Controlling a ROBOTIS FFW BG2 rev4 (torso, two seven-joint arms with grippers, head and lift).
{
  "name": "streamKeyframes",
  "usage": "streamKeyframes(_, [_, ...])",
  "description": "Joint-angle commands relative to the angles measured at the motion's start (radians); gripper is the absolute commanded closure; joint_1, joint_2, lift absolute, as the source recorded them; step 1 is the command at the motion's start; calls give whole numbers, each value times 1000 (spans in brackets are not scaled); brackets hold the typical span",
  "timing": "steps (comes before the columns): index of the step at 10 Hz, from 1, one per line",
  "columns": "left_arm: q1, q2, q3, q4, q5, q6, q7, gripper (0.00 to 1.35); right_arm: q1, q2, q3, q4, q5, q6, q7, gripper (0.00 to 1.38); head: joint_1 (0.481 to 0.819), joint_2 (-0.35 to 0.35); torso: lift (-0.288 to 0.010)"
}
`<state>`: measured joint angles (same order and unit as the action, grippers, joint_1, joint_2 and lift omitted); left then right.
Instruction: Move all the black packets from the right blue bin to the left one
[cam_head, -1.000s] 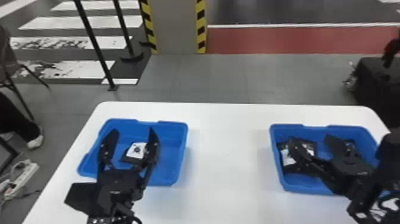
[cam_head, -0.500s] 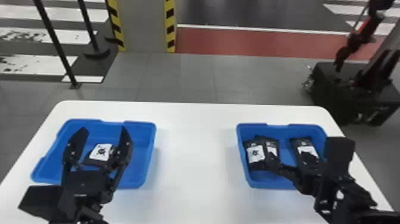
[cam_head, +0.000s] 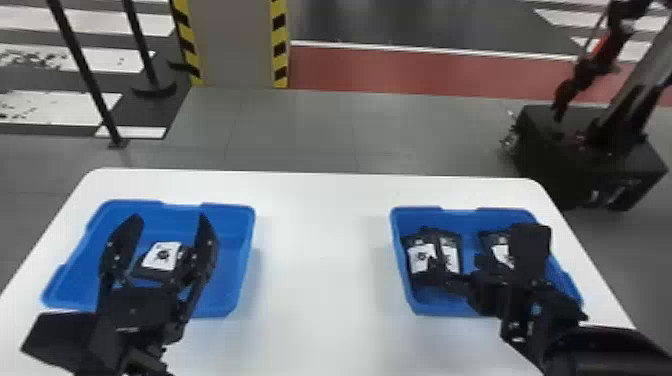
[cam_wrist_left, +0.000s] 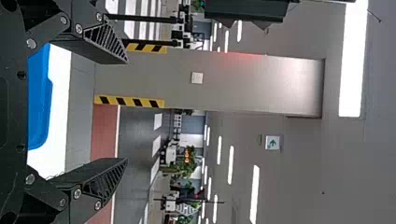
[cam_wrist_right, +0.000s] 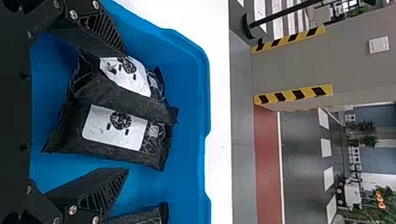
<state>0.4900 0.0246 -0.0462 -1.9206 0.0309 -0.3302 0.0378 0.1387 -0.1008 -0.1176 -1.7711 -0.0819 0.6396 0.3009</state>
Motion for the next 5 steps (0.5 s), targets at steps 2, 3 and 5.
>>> streamKeyframes(2, [-2,0,0,0,1,-4,-4,308,-28,13,19,57,5,-6,7,395,695,-44,-110])
streamKeyframes(3, [-2,0,0,0,1,-4,-9,308,-38,16,21,71,8,-6,9,618,695,-36,-110])
streamKeyframes(5, [-2,0,2,0,3,-4,-9,309,-28,26,26,62,-12,-24,14,1128,695,-31,-110])
